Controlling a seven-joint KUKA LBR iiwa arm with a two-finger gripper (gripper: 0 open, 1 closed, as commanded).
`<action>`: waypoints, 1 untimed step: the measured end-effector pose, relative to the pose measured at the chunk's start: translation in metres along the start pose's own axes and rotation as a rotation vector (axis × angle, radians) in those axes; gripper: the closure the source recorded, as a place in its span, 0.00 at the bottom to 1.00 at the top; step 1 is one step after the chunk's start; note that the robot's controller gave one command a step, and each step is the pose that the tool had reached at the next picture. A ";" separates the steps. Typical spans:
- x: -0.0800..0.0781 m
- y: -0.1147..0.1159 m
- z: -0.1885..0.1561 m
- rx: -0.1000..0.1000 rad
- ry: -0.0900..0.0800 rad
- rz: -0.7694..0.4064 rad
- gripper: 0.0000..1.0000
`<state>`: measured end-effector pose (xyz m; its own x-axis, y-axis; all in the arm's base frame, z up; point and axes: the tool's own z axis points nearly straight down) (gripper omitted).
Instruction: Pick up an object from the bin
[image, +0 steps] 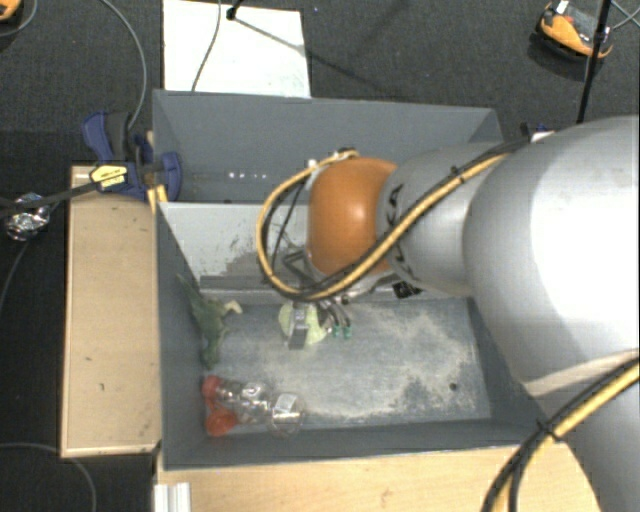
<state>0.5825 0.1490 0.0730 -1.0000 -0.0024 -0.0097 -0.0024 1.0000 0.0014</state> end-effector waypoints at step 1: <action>0.000 0.009 -0.148 -0.002 -0.005 -0.026 1.00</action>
Offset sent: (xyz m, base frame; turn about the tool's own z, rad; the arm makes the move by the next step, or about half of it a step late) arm 0.0000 0.0000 0.0000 0.0000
